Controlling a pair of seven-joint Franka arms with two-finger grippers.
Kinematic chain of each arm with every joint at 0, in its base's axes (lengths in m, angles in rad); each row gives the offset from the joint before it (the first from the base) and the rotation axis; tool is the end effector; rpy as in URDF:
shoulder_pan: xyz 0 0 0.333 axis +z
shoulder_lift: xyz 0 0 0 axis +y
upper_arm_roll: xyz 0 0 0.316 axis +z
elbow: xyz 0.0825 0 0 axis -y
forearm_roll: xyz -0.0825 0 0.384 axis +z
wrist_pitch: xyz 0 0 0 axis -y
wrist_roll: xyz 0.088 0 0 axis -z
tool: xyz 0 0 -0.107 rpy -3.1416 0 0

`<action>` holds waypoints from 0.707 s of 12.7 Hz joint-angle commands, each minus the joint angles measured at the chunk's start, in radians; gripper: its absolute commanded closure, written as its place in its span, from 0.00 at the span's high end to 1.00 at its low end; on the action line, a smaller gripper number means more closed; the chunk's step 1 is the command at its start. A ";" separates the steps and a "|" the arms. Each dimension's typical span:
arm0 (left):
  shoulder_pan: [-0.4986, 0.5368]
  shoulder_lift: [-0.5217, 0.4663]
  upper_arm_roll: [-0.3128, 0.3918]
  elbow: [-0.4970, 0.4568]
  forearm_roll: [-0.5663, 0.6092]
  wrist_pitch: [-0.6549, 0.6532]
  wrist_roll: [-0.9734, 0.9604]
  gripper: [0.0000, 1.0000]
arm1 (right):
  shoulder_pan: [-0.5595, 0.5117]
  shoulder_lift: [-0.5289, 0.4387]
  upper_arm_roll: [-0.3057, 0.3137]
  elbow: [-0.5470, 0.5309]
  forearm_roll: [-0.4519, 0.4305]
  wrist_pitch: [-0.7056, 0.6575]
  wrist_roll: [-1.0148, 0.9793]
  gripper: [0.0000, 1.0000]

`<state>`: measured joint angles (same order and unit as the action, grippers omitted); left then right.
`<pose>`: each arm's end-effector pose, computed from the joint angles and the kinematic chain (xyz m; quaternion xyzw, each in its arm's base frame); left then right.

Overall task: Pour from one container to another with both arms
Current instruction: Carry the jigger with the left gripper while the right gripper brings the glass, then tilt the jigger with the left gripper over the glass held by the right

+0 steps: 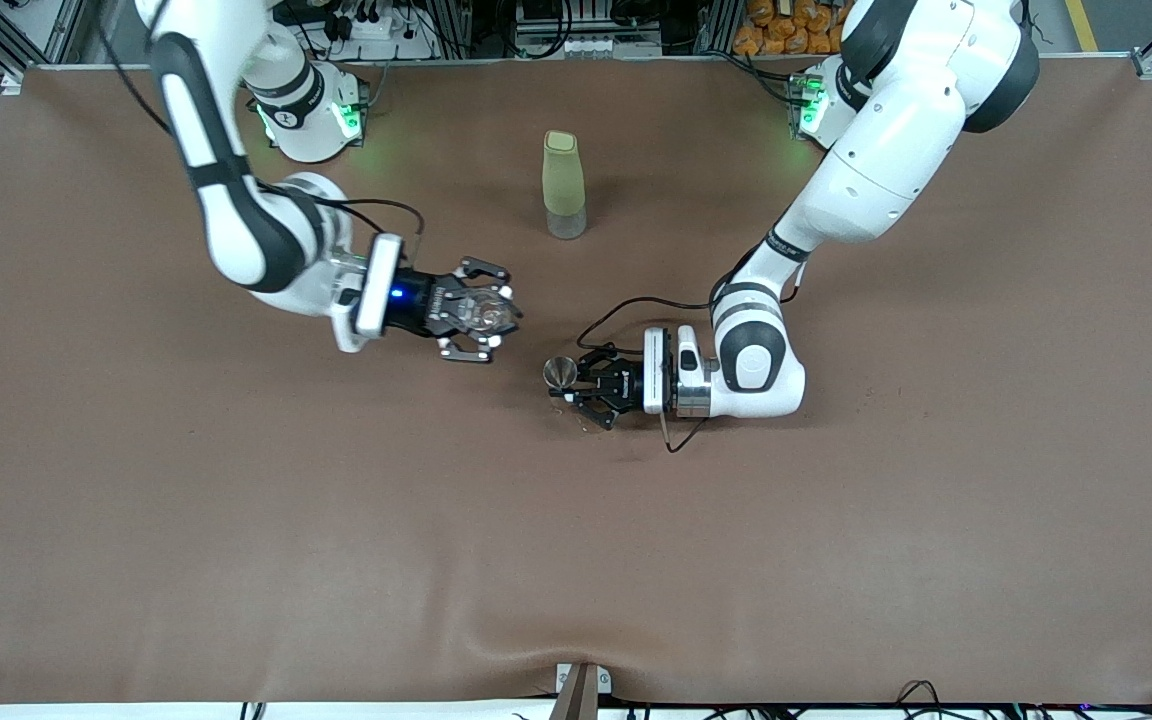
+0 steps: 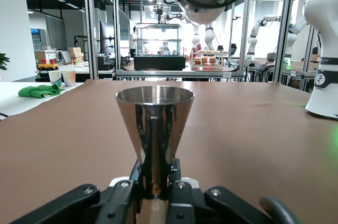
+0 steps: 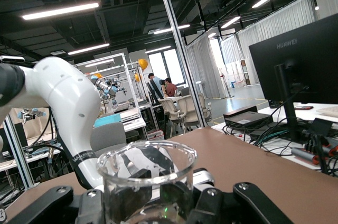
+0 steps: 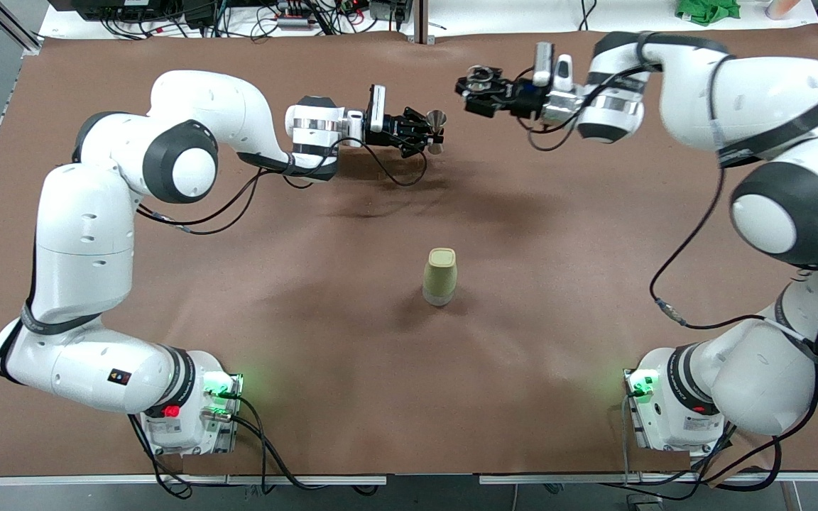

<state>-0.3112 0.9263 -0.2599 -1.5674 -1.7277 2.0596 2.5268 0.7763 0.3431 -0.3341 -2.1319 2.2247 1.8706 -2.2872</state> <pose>0.5693 -0.3968 0.1302 0.5122 -0.5361 0.4575 0.4909 0.5079 0.3150 0.2938 -0.5886 -0.3557 -0.5080 0.5186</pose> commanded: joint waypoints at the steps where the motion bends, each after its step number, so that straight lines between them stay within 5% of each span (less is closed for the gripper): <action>1: -0.002 0.009 -0.004 0.010 -0.035 0.007 0.032 0.00 | 0.040 0.097 -0.013 0.082 0.090 -0.004 -0.038 0.00; 9: 0.006 0.014 -0.004 0.010 -0.035 0.007 0.029 0.00 | 0.090 0.185 0.029 0.150 0.199 0.039 -0.061 0.00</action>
<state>-0.3076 0.9311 -0.2586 -1.5674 -1.7277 2.0596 2.5268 0.8620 0.5141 -0.3107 -2.0039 2.3914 1.8946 -2.3252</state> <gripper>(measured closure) 0.793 0.837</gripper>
